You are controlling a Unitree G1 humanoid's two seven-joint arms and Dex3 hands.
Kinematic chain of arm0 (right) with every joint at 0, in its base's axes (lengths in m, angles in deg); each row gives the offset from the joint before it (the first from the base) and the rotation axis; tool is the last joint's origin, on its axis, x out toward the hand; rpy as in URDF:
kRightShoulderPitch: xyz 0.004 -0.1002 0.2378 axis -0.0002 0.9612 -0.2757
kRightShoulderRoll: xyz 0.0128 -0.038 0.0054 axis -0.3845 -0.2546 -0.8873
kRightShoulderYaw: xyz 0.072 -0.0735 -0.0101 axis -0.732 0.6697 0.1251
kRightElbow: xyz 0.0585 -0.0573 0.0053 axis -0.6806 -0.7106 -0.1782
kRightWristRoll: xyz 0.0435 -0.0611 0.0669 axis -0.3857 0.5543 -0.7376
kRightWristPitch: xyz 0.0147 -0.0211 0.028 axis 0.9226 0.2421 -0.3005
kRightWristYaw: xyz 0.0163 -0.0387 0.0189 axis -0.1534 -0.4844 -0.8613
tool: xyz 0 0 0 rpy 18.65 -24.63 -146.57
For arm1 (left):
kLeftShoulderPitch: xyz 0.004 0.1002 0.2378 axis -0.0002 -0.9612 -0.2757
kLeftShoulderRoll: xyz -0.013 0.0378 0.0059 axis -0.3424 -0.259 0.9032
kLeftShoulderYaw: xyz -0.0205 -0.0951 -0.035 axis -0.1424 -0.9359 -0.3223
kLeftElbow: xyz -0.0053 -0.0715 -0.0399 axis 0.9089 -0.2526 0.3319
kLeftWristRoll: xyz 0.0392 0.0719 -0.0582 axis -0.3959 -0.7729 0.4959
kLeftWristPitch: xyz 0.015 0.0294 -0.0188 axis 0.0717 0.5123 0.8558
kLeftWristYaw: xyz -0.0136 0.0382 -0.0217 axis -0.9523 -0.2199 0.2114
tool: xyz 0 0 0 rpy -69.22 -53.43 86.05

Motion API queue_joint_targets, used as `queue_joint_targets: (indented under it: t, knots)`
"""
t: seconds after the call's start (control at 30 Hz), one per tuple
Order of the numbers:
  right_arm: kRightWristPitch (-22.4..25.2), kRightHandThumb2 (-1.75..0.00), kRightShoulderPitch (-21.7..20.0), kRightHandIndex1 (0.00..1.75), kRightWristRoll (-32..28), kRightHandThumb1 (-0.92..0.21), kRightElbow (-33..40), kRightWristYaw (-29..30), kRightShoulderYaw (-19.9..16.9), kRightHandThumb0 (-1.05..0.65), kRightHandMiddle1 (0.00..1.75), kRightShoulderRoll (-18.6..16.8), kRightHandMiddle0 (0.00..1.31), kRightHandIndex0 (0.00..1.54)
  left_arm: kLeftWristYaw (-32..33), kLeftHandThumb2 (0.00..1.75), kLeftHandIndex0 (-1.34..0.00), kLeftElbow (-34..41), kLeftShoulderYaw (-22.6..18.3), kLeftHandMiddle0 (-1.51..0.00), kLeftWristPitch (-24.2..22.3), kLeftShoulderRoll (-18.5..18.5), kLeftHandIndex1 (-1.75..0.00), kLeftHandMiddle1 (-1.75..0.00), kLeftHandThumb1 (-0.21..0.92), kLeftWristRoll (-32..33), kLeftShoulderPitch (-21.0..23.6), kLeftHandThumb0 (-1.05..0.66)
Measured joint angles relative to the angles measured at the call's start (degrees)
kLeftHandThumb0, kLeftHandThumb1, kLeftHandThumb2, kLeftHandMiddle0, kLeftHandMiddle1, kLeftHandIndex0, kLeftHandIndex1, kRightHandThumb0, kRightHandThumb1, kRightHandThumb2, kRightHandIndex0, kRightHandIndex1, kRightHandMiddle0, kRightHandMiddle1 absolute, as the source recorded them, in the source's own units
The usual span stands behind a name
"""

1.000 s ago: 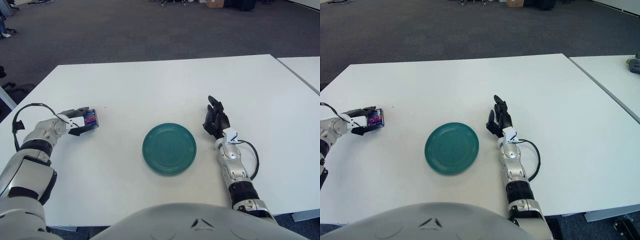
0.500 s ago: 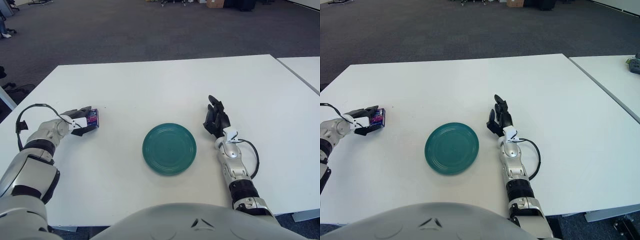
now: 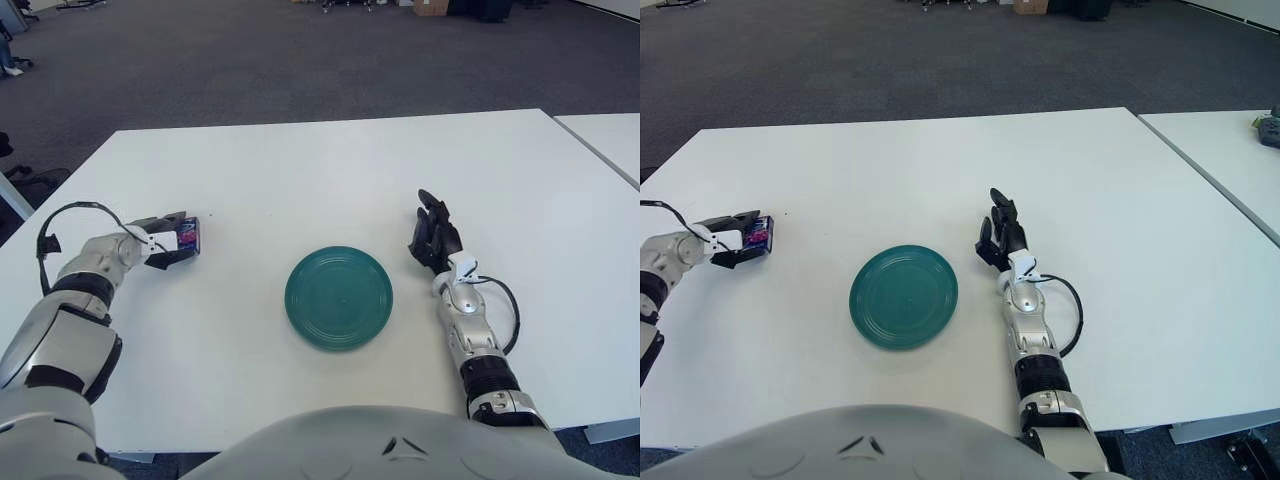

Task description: Put the gum into the plate.

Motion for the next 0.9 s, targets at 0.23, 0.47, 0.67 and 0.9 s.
queue_joint_targets:
  t: [0.23, 0.47, 0.67, 0.9]
  knots:
    - [0.00, -0.96, -0.01, 0.00, -0.29, -0.92, -0.01, -0.35, -0.41, -0.60, 0.30, 0.17, 0.00, 0.13, -0.32, 0.62, 0.00, 0.38, 0.62, 0.00, -0.68, 0.01, -0.31, 0.00, 0.92, 0.00, 0.15, -1.05]
    - [0.93, -0.97, 0.02, 0.00, -0.10, -0.92, 0.49, -0.47, -0.38, -0.60, 0.28, 0.52, 0.00, 0.12, -0.34, 0.57, 0.00, 0.26, 0.92, 0.00, -2.14, 0.46, -0.42, 0.00, 0.92, 0.10, 0.32, -1.05]
    - [2.42, -0.98, 0.39, 0.00, -0.04, -0.92, 1.84, -0.45, -0.39, -0.60, 0.27, 0.97, 0.00, 0.13, -0.33, 0.50, 0.00, 0.35, 0.95, 0.00, -3.42, 0.80, -0.50, 0.00, 0.92, 0.15, 0.42, -1.05]
    - [3.70, -0.98, 0.58, 0.00, -0.07, -0.92, 3.22, -0.31, -0.44, -0.58, 0.28, 1.10, 0.00, 0.13, 0.34, 0.41, 0.00, 1.28, 1.22, 0.00, -5.02, 1.08, -0.58, 0.00, 0.92, 0.07, 0.37, -1.05]
